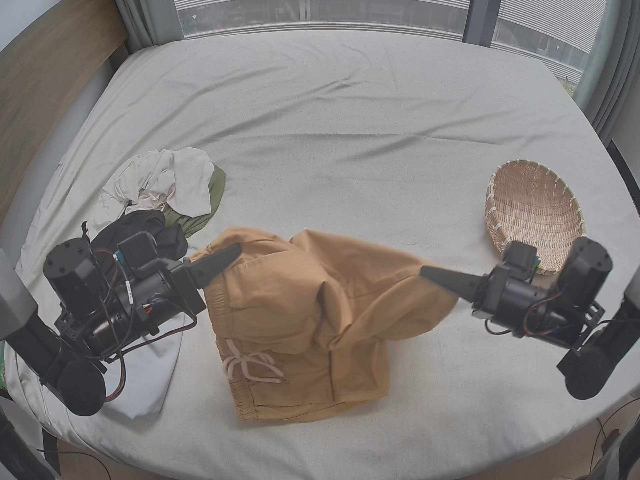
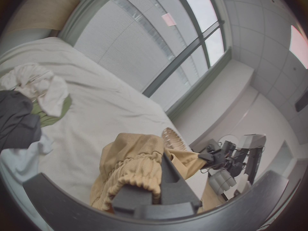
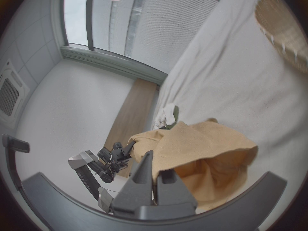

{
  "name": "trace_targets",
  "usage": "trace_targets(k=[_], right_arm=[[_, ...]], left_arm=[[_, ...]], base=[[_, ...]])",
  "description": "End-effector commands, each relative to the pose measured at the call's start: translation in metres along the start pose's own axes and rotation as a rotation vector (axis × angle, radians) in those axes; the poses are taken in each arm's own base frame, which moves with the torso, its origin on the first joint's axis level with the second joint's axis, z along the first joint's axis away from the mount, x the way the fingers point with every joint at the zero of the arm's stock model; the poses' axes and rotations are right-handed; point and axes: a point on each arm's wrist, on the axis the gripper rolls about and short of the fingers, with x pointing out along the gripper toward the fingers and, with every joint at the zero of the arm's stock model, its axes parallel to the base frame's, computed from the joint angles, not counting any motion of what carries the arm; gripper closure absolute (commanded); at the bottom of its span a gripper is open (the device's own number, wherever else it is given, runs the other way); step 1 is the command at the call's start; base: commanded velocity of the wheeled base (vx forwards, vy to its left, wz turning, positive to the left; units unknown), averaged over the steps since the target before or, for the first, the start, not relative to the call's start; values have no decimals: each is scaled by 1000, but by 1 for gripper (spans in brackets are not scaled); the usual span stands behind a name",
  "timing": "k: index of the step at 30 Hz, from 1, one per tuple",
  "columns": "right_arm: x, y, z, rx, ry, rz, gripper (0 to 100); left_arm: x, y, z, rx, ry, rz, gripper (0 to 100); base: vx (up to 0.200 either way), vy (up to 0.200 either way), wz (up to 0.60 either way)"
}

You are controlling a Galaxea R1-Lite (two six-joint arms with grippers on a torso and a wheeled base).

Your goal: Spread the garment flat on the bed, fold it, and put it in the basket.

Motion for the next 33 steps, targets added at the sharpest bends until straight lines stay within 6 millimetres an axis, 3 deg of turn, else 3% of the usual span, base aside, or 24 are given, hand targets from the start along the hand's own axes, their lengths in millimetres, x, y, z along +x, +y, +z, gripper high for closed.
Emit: trace_targets(k=[1, 5, 8, 12, 22, 33], right_arm=[[-37, 39, 31, -117, -158, 45, 100], [-47, 42, 59, -153, -234, -1, 100], [-48, 43, 76, -157, -256, -33, 100], [-43, 35, 113, -169, -300, -87, 100], [-51, 33, 134, -207, -347, -108, 100], [-76, 101, 152, -285, -362, -45, 100]], left_arm=[[-7, -35, 37, 66, -113, -134, 100], [-18, -30, 53, 97, -138, -147, 100], [-14, -23, 69, 113, -183, -138, 100], [0, -2, 100, 121, -271, -109, 100], [-11, 4, 115, 48, -294, -96, 100], [-24, -8, 107, 41, -270, -114, 100]], base=[[0, 0, 0], [0, 0, 0], [0, 0, 0], [0, 0, 0], [0, 0, 0], [0, 0, 0]])
